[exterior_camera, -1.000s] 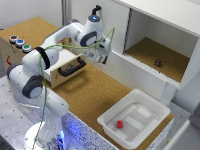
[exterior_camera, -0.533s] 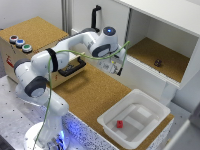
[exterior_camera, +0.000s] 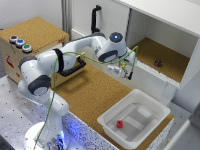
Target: Put the yellow object inside the right cabinet
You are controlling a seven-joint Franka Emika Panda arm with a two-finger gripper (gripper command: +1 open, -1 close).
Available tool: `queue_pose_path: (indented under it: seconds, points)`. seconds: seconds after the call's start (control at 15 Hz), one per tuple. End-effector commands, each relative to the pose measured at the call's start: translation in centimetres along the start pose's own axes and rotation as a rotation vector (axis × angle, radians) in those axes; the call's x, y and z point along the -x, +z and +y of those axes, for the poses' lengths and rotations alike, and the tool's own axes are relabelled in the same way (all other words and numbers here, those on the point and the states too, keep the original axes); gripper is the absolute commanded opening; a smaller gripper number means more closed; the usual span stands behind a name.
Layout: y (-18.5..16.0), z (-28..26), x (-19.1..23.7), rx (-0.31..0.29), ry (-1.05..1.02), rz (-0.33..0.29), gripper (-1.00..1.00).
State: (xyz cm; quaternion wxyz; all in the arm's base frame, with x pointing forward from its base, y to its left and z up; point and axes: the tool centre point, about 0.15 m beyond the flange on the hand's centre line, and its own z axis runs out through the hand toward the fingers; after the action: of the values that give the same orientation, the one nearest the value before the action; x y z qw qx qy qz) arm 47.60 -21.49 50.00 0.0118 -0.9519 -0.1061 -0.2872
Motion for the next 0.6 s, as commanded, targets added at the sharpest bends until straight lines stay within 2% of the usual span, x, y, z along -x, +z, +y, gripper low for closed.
queue_pose_path:
  seconds: [0.0,0.2,0.27,0.53]
  points:
    - [4.6,3.3,-7.0,-0.092,-0.046,-0.036,-1.0]
    - [7.1,3.8,-9.2,-0.09,-0.023,-0.021,-1.0]
    - [7.9,4.0,-10.0,-0.07,-0.015,-0.015,-1.0]
    - [9.9,5.6,-12.1,-0.054,0.062,0.018,-1.0]
